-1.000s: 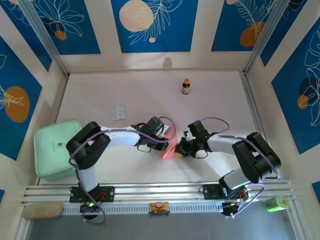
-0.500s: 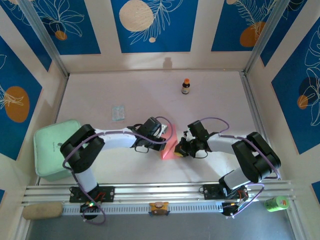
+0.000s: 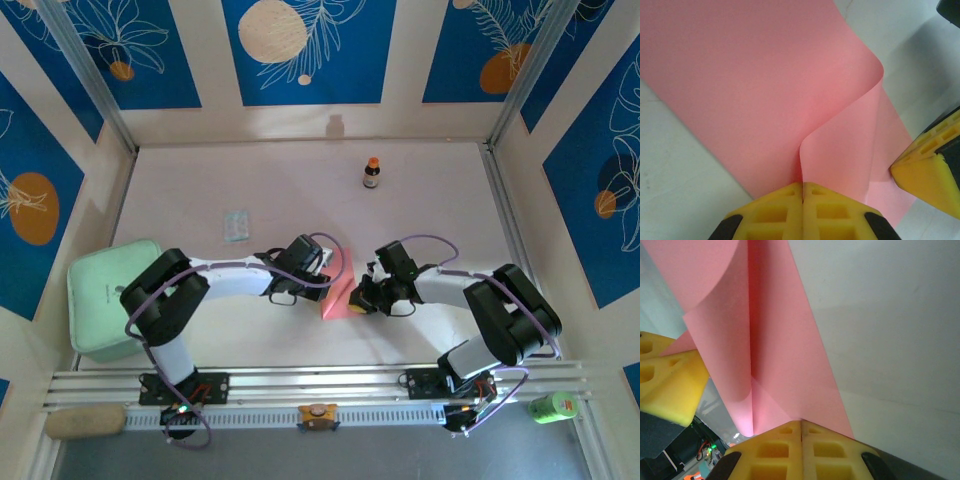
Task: Fold a paper plane with a square sheet of paper (pick it up from the middle)
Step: Fold the triangle a second time at the center of the table.
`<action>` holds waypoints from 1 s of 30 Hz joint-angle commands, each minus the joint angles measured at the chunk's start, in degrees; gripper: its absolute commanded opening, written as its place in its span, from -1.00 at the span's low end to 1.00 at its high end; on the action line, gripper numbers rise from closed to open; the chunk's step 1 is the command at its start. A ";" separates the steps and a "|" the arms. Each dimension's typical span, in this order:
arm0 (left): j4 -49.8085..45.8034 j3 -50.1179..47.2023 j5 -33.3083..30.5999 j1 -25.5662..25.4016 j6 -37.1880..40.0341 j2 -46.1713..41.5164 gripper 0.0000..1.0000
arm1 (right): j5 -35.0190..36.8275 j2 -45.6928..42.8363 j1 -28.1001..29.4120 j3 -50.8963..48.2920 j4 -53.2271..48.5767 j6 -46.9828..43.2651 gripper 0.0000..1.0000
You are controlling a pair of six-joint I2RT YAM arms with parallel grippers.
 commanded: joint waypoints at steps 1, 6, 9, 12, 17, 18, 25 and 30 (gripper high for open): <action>-0.50 0.88 -0.92 0.70 0.51 0.04 -0.95 | 3.17 1.58 0.21 -0.42 -4.59 -0.61 -1.00; -0.64 0.70 -1.52 0.77 0.52 -0.16 -0.95 | 3.12 1.50 0.25 -0.50 -4.66 -0.72 -1.00; -0.39 0.88 -1.43 0.79 0.64 -0.23 -0.95 | 3.11 1.58 0.21 -0.53 -4.67 -0.70 -1.00; -0.15 0.97 -1.04 0.73 0.74 -0.06 -0.95 | 3.00 1.58 0.21 -0.50 -4.58 -0.68 -1.00; -0.49 1.05 -1.13 0.74 0.68 0.03 -0.95 | 2.85 1.66 0.21 -0.41 -4.62 -0.67 -1.00; -0.50 0.97 -1.20 0.72 0.68 0.03 -0.95 | 2.85 1.65 0.21 -0.42 -4.66 -0.71 -1.00; -0.45 0.53 -1.51 0.88 0.42 0.21 -0.95 | 2.76 1.58 0.21 -0.32 -4.67 -0.78 -1.00; -0.52 0.70 -1.60 0.87 0.38 0.57 -0.96 | 2.76 1.58 0.21 -0.25 -4.78 -0.85 -1.00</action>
